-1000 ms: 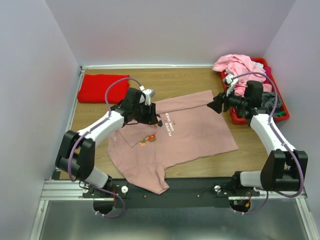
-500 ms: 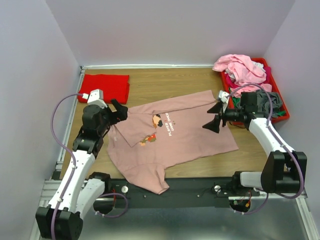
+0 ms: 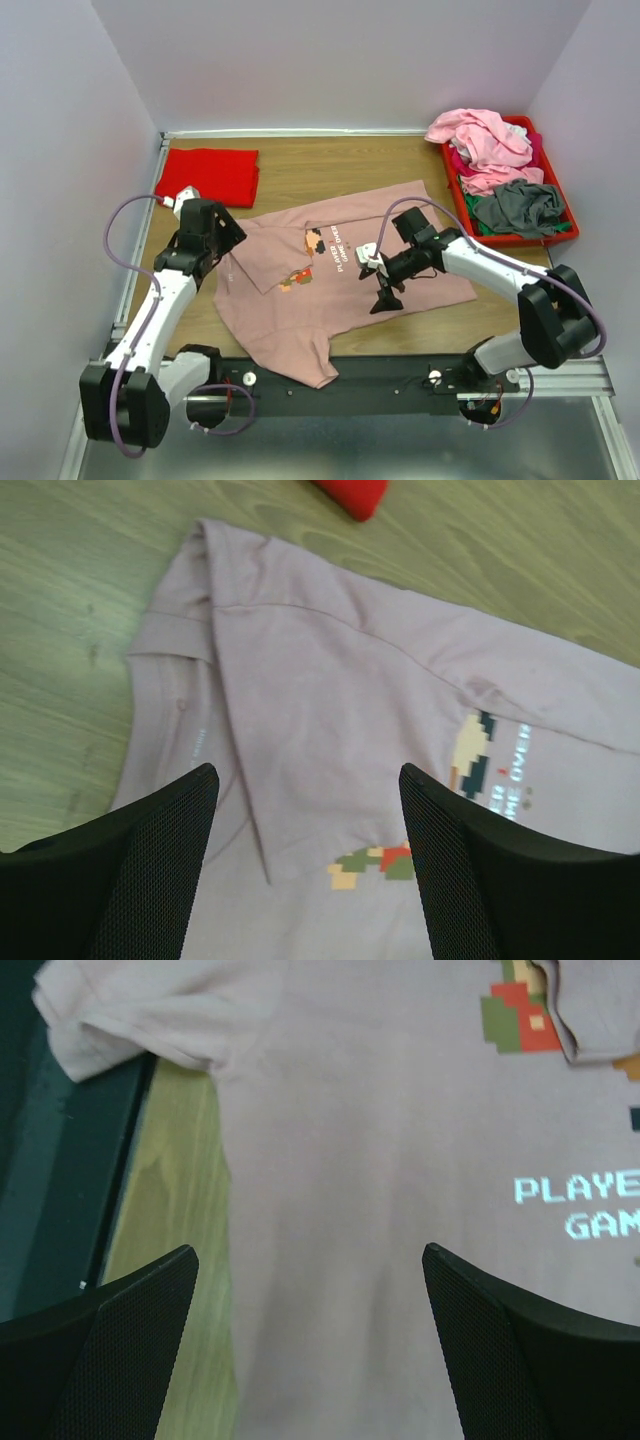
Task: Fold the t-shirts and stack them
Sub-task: Fold the tshirt
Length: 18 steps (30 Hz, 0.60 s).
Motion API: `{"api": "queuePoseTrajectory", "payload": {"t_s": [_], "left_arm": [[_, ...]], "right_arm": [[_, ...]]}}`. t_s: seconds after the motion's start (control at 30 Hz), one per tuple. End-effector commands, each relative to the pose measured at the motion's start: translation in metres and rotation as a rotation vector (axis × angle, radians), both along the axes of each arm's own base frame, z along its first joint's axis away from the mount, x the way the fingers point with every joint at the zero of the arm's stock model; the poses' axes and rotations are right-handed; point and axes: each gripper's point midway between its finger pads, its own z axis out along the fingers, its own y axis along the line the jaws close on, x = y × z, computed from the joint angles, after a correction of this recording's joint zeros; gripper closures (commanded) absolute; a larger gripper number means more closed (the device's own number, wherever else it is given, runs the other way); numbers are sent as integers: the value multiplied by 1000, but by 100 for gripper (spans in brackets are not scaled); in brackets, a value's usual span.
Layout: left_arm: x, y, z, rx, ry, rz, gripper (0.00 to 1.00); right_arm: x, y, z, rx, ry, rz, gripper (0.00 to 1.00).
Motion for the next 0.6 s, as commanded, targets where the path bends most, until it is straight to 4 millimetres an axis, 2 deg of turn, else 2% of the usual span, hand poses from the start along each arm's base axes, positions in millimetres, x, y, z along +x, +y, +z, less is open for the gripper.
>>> {"api": "queuePoseTrajectory", "payload": {"t_s": [0.0, 0.03, 0.07, 0.1, 0.17, 0.2, 0.23, 0.37, 0.4, 0.43, 0.57], "left_arm": [[25, 29, -12, 159, 20, 43, 18], [33, 31, -11, 183, 17, 37, 18], [48, 33, 1, 207, -31, 31, 18], [56, 35, -7, 238, -14, 22, 18], [71, 49, -8, 291, -21, 52, 17], [73, 49, -4, 294, -34, 51, 17], [76, 58, -14, 299, -2, 85, 17], [87, 74, -28, 269, 23, 120, 23], [91, 70, -34, 245, 33, 100, 23], [92, 83, -37, 231, 38, 128, 24], [105, 86, -52, 151, 33, 96, 32]], "right_arm": [[29, -7, 7, -67, -109, -101, 0], [33, -8, 9, -70, -117, -123, 0], [42, -11, 12, -72, -132, -159, 0], [49, -13, 16, -69, -139, -191, 0], [64, -20, 24, -67, -122, -278, 0], [68, -23, 25, -65, -128, -291, 0], [71, -27, 26, -66, -125, -314, 0], [73, -31, 24, -61, -125, -329, 0], [73, -30, 24, -61, -118, -332, 0], [74, -31, 23, -63, -114, -334, 0], [74, -32, 20, -70, -109, -340, 0]]}}
